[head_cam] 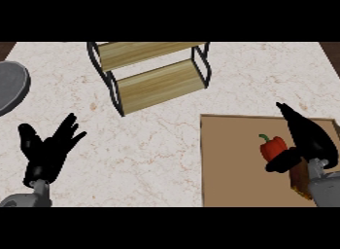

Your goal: Pick the bell pepper from the tray and place it in the tiered shelf

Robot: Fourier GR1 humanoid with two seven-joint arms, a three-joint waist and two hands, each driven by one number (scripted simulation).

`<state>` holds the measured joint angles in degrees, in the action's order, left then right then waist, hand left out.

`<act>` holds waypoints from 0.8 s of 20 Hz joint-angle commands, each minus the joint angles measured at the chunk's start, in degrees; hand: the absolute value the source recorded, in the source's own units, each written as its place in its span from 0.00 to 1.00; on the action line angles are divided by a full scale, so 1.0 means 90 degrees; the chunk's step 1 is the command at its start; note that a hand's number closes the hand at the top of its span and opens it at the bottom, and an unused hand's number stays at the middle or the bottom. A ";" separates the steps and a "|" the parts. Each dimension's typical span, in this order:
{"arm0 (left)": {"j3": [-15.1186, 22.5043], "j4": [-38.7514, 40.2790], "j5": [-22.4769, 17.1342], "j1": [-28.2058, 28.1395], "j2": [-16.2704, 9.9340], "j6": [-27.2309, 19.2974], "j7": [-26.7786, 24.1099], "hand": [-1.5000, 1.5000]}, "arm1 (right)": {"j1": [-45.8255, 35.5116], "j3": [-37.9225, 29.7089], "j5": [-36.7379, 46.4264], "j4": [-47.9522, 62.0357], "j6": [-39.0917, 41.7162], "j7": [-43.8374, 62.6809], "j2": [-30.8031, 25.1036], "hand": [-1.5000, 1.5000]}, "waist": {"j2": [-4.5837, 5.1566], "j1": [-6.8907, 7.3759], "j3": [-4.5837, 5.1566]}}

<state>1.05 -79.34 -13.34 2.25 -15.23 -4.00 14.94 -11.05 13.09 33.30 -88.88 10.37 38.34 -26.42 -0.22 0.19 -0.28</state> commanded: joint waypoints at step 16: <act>-0.0073 -0.0036 0.0335 -0.0438 0.0404 0.0143 -0.0025 0.50 | 0.0088 0.0252 0.0555 0.0741 0.0767 -0.1641 0.0460 1.00 | 0.0015 -0.0017 0.0032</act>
<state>-0.92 -79.71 -11.35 1.55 -13.36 -2.37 14.85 -12.70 13.87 38.83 -80.06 14.95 24.48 -23.70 -0.73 0.16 0.36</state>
